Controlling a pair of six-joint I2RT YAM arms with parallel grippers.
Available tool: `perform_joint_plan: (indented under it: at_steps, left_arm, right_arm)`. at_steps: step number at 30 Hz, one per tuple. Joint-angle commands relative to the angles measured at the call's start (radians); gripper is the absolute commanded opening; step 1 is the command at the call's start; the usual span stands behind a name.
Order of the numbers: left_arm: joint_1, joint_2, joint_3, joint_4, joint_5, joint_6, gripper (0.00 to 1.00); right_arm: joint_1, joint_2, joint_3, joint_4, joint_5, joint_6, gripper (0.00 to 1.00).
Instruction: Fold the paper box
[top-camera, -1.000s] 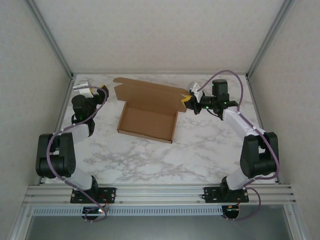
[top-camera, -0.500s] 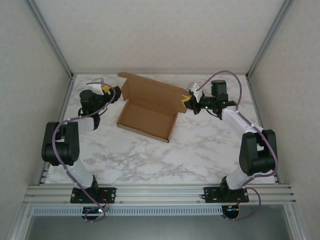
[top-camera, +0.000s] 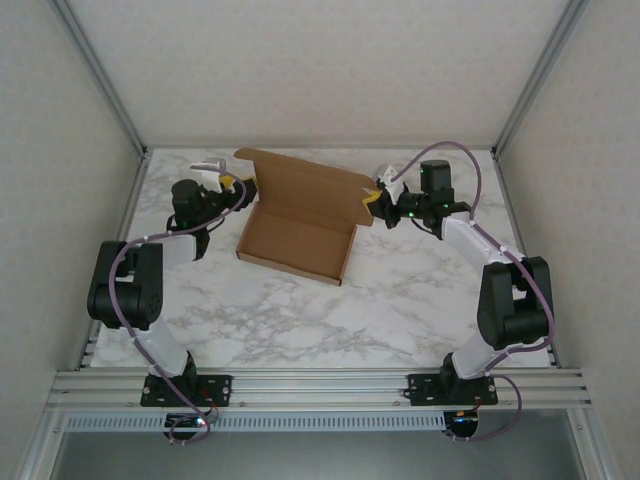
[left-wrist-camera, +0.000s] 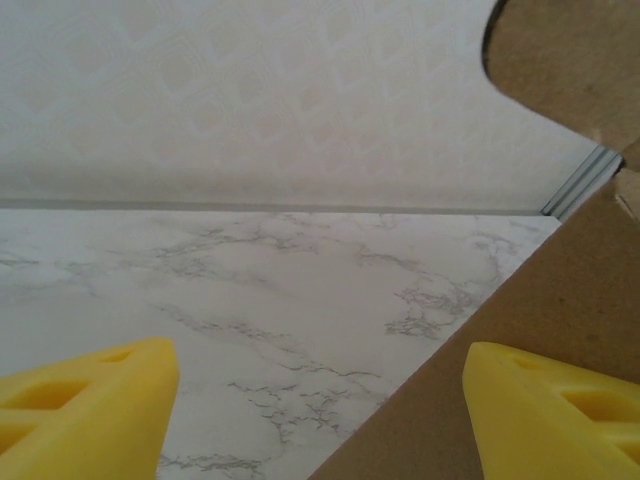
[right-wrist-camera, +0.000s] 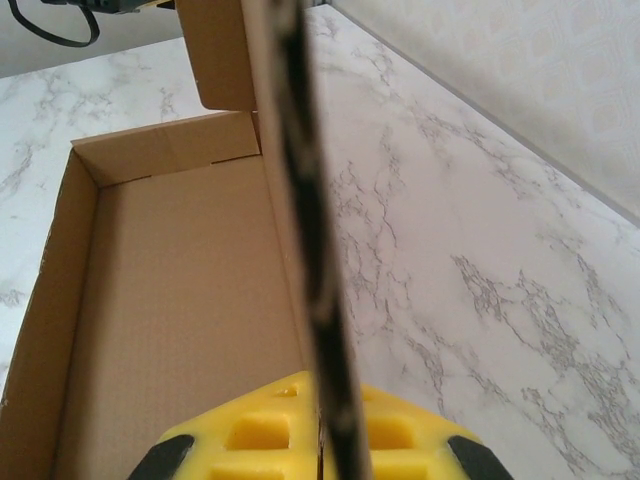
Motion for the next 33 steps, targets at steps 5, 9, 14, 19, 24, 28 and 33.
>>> perform_joint_plan:
  at_steps: [5,9,14,19,24,28,33]
  left_arm:
    - [-0.069,-0.019,-0.017,0.110,0.092,0.033,0.75]
    - [-0.069,-0.051,-0.056,0.138,0.074,0.043,0.75]
    - [-0.073,-0.064,-0.101,0.183,0.115,0.019,0.75]
    - [-0.091,-0.066,-0.139,0.225,0.137,0.007,0.74]
    - [-0.111,-0.072,-0.152,0.226,0.143,0.013,0.73]
    - [-0.122,-0.080,-0.160,0.224,0.133,0.017,0.73]
    - [-0.125,-0.113,-0.174,0.183,0.089,0.049,0.73]
  right_arm:
    - [0.069,0.004,0.029,-0.029,-0.004,0.008,0.00]
    - [0.092,0.000,0.029,0.004,0.169,0.101,0.00]
    - [0.146,0.004,0.034,0.054,0.414,0.278,0.00]
    - [0.238,0.039,0.033,0.120,0.659,0.466,0.00]
    - [0.323,0.075,0.032,0.191,0.914,0.690,0.00]
    - [0.399,0.099,0.048,0.245,1.039,0.775,0.00]
    - [0.443,0.087,0.056,0.252,1.146,0.662,0.00]
